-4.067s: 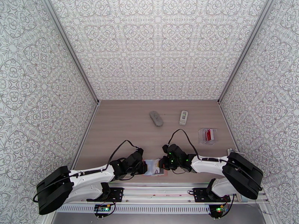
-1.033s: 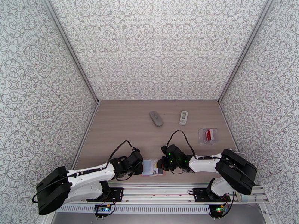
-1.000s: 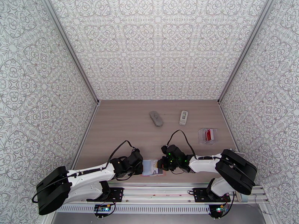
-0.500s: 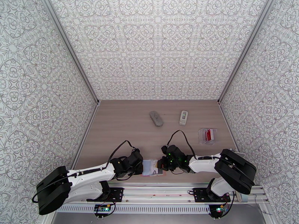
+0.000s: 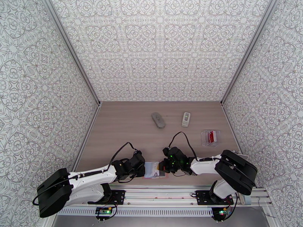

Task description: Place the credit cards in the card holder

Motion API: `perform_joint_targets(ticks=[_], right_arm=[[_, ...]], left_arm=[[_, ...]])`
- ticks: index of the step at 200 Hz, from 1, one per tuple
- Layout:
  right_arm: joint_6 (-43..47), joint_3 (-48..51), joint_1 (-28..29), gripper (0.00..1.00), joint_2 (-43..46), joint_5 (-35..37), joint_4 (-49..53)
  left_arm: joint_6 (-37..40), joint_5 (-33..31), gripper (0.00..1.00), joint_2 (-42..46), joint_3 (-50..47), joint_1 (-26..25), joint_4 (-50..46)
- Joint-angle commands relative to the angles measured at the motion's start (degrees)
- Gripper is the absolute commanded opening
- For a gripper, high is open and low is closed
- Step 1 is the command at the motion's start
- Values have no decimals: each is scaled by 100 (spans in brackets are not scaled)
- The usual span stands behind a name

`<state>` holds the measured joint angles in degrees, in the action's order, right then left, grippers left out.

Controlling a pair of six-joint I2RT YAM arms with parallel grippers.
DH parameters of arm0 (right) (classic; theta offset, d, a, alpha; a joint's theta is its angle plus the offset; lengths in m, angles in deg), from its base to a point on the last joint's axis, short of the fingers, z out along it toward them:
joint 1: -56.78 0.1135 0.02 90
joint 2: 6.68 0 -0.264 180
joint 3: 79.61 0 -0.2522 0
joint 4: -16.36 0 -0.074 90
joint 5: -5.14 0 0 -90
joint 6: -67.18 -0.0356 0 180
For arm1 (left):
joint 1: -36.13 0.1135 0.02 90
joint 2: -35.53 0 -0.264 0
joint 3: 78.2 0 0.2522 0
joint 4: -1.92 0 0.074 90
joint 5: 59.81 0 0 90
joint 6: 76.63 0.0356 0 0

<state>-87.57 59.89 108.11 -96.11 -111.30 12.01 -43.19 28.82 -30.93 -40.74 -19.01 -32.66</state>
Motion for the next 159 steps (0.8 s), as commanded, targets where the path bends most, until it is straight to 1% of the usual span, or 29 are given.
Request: perform_joint_targets(ticks=[1, 25, 33, 71, 97, 159], right_arm=[[-38, 104, 14, 0, -132, 215, 521], [16, 75, 13, 0, -62, 268, 689], [28, 66, 13, 1, -51, 271, 735], [120, -44, 10, 15, -10, 278, 946], [242, -168, 9, 24, 72, 331, 1261], [632, -566, 10, 33, 356, 595, 2285]], left_arm=[[18, 90, 14, -182, -41, -76, 263], [14, 85, 14, -188, -32, -70, 263], [27, 87, 14, -184, -25, -72, 257], [29, 82, 14, -177, -15, -72, 228], [33, 75, 14, -166, -15, -70, 211], [57, 77, 14, -176, 31, -69, 188]])
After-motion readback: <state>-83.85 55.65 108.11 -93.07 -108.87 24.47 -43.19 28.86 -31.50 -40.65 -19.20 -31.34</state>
